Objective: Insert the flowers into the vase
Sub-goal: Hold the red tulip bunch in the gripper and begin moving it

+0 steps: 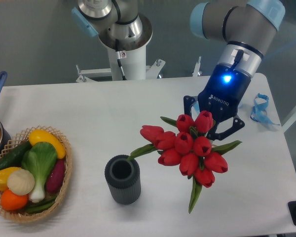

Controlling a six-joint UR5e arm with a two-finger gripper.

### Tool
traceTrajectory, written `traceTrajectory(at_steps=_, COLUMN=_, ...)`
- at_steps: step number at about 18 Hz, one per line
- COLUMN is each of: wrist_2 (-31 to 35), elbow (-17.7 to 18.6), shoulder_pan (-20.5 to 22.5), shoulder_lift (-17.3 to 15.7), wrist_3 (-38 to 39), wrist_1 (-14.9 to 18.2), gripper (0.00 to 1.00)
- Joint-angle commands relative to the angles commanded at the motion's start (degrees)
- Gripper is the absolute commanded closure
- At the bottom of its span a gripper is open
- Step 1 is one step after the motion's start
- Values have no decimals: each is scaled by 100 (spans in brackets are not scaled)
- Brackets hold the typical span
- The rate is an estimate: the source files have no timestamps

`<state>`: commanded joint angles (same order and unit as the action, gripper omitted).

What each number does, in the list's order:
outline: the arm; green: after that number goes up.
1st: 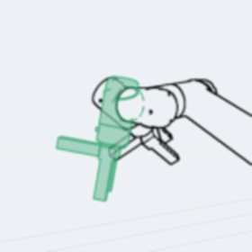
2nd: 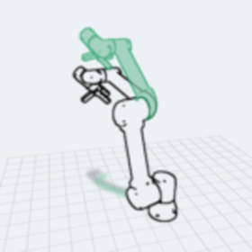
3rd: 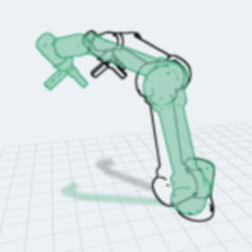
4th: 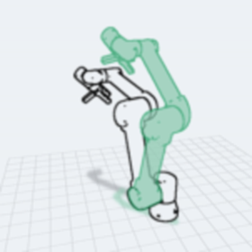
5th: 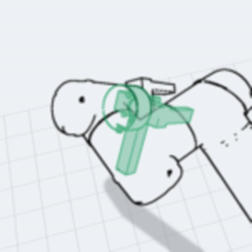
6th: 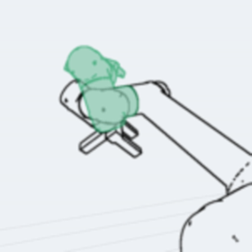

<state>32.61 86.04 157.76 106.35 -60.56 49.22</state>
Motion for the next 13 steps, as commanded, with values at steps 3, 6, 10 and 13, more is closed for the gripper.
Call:
traceTrajectory(at_steps=3, wrist_2=9, elbow=105, shoulder_pan=-53, shoulder_lift=0, wrist_3=-9, wrist_1=-192, gripper=72)
traceTrajectory(at_steps=6, wrist_2=9, elbow=88, shoulder_pan=-44, shoulder_lift=0, wrist_3=18, wrist_1=-220, gripper=72)
traceTrajectory(at_steps=10, wrist_2=9, elbow=70, shoulder_pan=-61, shoulder_lift=9, wrist_3=18, wrist_1=-237, gripper=72)
traceTrajectory(at_steps=13, wrist_2=9, elbow=70, shoulder_pan=-70, shoulder_lift=18, wrist_3=18, wrist_1=-237, gripper=72)
